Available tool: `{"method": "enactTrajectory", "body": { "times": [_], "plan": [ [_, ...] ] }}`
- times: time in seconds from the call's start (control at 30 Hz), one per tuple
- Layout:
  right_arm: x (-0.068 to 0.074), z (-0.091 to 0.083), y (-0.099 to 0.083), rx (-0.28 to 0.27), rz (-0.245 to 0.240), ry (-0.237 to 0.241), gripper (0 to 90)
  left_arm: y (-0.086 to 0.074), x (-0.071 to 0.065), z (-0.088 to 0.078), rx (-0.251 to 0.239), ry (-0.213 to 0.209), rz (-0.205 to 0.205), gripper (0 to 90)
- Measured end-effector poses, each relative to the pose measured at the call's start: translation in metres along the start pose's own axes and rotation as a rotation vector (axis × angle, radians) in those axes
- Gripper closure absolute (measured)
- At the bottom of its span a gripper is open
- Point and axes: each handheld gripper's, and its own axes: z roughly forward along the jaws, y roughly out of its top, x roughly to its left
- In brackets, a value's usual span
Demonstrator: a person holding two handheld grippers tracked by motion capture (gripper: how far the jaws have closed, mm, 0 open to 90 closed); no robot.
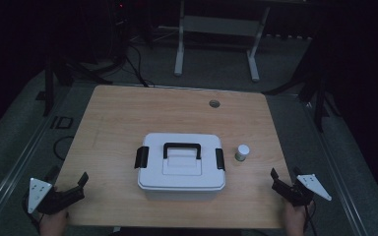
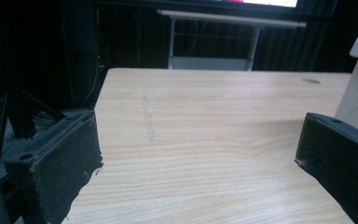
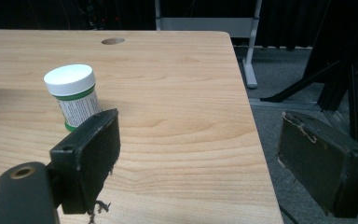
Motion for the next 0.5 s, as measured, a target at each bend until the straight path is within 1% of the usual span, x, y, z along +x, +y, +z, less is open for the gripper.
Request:
{"method": "enactTrajectory", "body": {
  "times": [0.03,0.07,0.1,0.17,0.2,0.23,0.27,0.33,0.4,0.43,0.47,0.5],
  "plan": [
    [0.000,0.000,0.000,0.000,-0.003,0.001,13.0,0.000,-0.001,0.001,0.006,-0.002,0.010,0.0],
    [0.000,0.000,0.000,0.000,-0.003,0.001,13.0,0.000,-0.001,0.001,0.006,-0.002,0.010,0.0],
    [0.002,0.000,0.000,0.001,-0.023,0.002,13.0,0.001,-0.002,0.001,0.014,-0.016,0.010,0.0],
    [0.003,0.000,0.000,0.004,-0.030,0.004,12.9,0.001,-0.002,0.001,0.017,-0.023,0.006,0.0],
    [0.005,0.001,0.000,0.003,-0.046,0.006,13.0,0.003,-0.001,0.002,0.033,-0.044,0.010,0.0],
    [0.005,0.001,0.000,0.004,-0.051,0.010,13.0,0.004,-0.001,0.002,0.040,-0.054,0.011,0.0],
    [0.005,0.001,0.000,0.004,-0.051,0.010,13.0,0.004,-0.001,0.002,0.040,-0.054,0.011,0.0],
    [0.006,0.000,0.000,0.004,-0.059,0.013,13.0,0.005,0.001,0.002,0.075,-0.093,0.017,0.0],
    [0.006,0.000,0.000,0.002,-0.057,0.016,13.0,0.007,0.004,0.003,0.129,-0.114,0.041,0.0],
    [0.006,0.000,0.000,0.002,-0.056,0.018,13.0,0.007,0.006,0.004,0.161,-0.127,0.047,0.0],
    [0.006,0.000,0.000,0.001,-0.054,0.019,13.0,0.007,0.008,0.004,0.192,-0.143,0.045,0.0],
    [0.006,0.000,0.000,0.001,-0.052,0.020,12.9,0.007,0.010,0.005,0.215,-0.150,0.052,0.0]
  ]
}}
